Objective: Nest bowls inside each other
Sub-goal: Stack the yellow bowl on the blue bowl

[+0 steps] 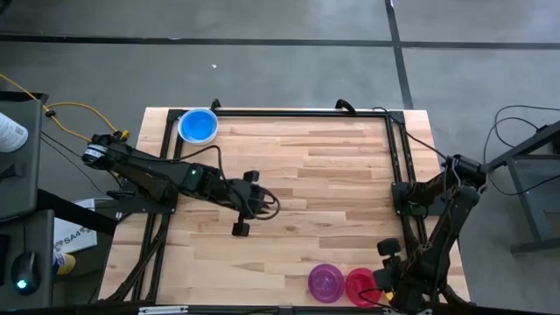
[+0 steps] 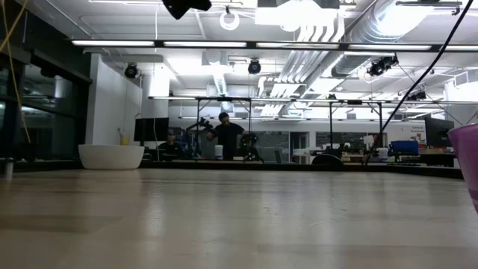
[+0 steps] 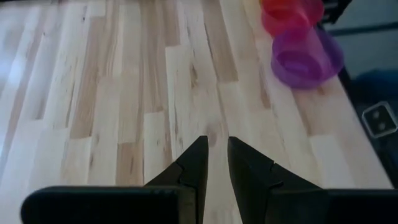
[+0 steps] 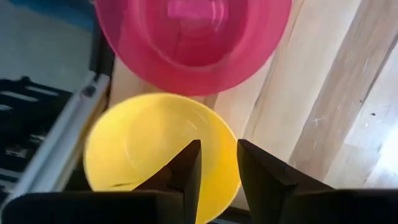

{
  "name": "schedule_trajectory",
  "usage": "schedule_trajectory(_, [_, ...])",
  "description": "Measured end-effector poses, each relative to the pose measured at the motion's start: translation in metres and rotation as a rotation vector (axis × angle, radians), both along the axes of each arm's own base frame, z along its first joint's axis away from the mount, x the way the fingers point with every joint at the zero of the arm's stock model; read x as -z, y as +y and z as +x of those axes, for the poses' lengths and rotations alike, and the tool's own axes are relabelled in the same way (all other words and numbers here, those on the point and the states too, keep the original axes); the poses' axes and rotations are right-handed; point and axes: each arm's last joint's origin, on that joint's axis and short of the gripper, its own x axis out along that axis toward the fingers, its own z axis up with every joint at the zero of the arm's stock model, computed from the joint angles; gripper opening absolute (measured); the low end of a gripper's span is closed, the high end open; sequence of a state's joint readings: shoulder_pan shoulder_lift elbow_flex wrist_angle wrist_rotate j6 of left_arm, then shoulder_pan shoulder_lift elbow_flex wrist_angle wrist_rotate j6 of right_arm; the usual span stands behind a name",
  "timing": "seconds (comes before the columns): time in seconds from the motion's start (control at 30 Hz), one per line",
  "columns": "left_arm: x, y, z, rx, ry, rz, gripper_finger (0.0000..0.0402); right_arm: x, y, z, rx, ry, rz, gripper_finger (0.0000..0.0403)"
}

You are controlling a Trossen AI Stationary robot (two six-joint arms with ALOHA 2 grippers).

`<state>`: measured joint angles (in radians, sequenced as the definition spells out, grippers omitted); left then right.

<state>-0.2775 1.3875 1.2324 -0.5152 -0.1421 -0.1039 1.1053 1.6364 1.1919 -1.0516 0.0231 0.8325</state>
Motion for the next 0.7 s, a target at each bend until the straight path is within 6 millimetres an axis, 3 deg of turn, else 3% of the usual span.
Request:
schedule_trajectory(0.37, [0.009,-0.012,0.011,-0.012,-0.011,-0.045,0.0061,0.014,0.011,-0.011,-0.098,0.018,-0.061,0.0096])
schedule_trajectory(0.7, [0.023,-0.027,0.020,-0.005,0.016,-0.072,0.0061,0.019,0.012,-0.009,-0.068,-0.092,-0.134,0.0096])
